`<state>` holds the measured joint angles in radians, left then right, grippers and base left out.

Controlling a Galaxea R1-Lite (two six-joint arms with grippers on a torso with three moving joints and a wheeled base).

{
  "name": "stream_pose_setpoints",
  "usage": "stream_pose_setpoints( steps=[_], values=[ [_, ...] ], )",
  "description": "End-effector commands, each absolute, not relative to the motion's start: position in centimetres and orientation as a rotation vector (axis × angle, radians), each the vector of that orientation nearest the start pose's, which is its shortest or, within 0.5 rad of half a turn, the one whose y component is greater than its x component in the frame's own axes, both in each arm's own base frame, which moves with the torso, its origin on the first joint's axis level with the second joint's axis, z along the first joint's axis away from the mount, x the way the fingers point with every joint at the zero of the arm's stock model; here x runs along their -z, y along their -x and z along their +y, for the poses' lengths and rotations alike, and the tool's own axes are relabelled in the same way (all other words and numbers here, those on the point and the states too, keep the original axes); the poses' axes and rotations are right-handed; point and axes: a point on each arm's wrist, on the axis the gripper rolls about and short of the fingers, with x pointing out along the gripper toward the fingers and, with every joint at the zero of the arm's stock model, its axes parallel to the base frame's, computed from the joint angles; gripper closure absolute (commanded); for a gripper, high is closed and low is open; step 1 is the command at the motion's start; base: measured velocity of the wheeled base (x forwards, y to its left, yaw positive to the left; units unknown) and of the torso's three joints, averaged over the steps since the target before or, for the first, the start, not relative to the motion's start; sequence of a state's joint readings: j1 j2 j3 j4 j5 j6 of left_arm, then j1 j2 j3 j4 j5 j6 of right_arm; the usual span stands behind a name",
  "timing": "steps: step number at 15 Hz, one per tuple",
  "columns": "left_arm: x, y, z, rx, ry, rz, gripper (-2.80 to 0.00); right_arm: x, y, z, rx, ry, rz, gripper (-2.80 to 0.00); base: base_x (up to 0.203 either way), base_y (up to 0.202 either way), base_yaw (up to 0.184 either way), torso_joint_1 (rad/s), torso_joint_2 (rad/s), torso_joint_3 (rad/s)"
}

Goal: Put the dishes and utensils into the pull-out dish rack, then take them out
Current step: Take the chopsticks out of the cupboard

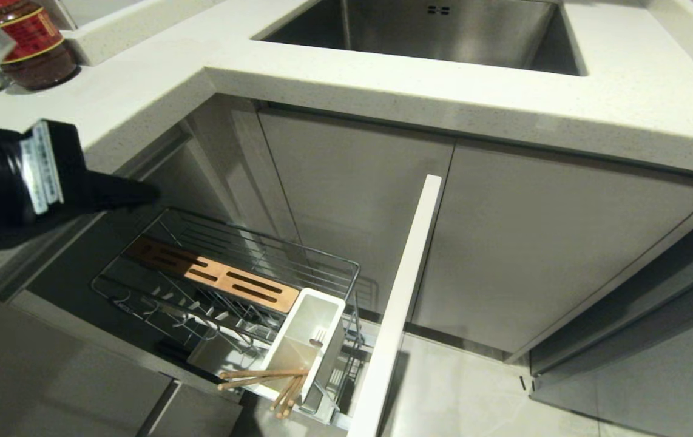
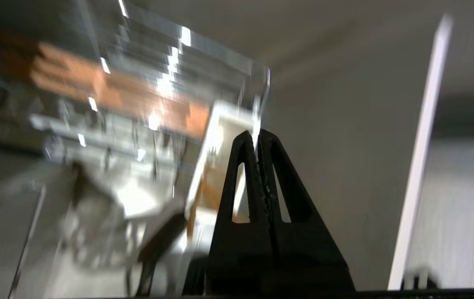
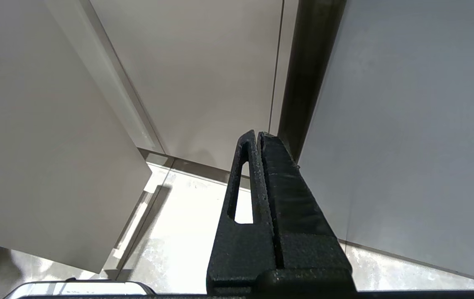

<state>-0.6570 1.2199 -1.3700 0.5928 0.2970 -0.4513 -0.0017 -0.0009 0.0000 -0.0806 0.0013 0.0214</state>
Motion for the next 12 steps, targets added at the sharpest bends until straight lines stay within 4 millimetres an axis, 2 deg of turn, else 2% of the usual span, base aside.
stream_pose_setpoints(
  steps=[1, 5, 12],
  values=[
    [-31.9, -13.1, -10.0, 0.297, 0.158, 0.647, 0.0, -7.7, 2.1, 0.0, -0.001, -0.021, -0.057, 0.0, 0.0, 0.0, 0.0, 0.0, 0.0, 0.0],
    [-29.1, -14.8, -11.7, 0.308, 0.062, 0.878, 0.0, -7.7, 2.1, 0.0, -0.001, -0.021, -0.057, 0.0, 0.0, 0.0, 0.0, 0.0, 0.0, 0.0],
    [-22.3, -19.1, -14.9, 0.197, -0.148, 1.261, 0.0, -7.7, 2.1, 0.0, -0.001, -0.021, -0.057, 0.0, 0.0, 0.0, 0.0, 0.0, 0.0, 0.0]
  ],
)
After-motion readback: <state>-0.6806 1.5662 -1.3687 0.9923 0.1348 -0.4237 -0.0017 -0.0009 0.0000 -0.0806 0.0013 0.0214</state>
